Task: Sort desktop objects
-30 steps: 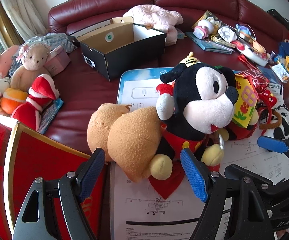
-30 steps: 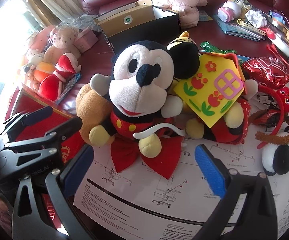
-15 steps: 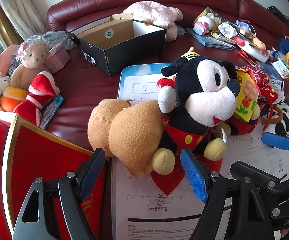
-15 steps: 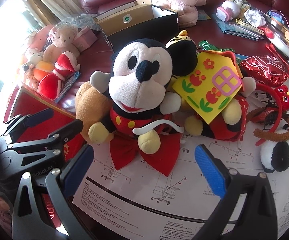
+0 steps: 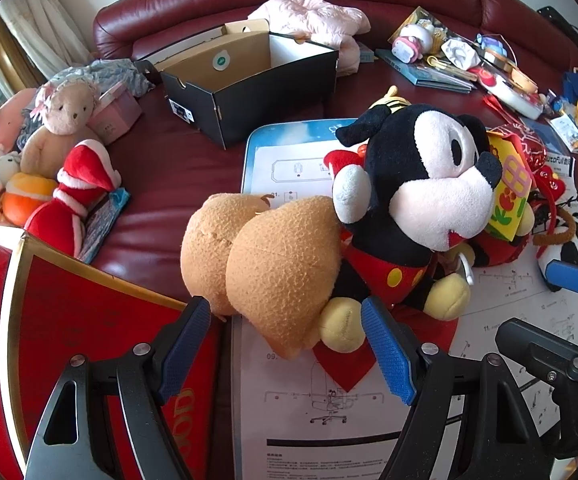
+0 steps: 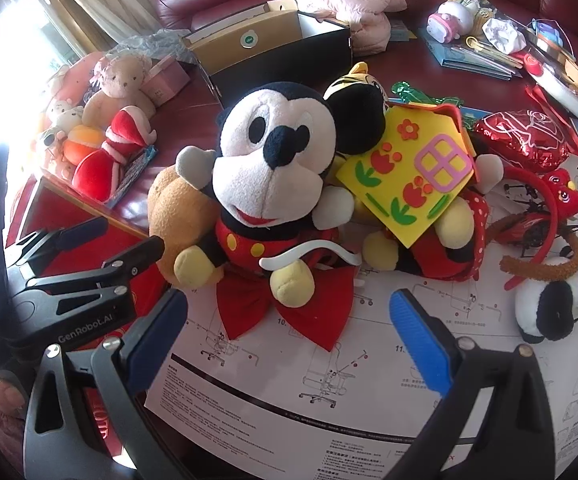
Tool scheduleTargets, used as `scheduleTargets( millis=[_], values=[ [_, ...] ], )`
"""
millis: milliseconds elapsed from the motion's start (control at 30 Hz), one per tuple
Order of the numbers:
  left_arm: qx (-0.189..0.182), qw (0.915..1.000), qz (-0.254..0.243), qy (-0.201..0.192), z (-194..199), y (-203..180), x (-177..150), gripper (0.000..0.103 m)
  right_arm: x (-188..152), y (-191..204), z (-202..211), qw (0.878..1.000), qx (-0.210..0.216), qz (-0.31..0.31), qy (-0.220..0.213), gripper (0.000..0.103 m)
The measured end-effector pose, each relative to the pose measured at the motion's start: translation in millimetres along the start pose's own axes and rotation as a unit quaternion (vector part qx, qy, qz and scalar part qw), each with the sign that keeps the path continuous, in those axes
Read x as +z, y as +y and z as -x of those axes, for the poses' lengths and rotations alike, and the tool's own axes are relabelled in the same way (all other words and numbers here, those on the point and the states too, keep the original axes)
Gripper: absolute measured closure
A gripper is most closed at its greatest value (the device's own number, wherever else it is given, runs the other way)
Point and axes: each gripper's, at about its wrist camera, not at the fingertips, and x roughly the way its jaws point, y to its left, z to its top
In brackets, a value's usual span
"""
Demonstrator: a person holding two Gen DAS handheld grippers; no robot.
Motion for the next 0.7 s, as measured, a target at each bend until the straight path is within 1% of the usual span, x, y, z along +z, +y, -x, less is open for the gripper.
scheduleTargets(
  millis=[700],
  values=[
    [-0.004, 1.0000, -0.002, 0.006, -0.2, -3.0, -2.2, 0.025, 0.8, 5.9, -1.3, 1.000, -0.001, 0.004, 0.003, 0.002]
  ],
)
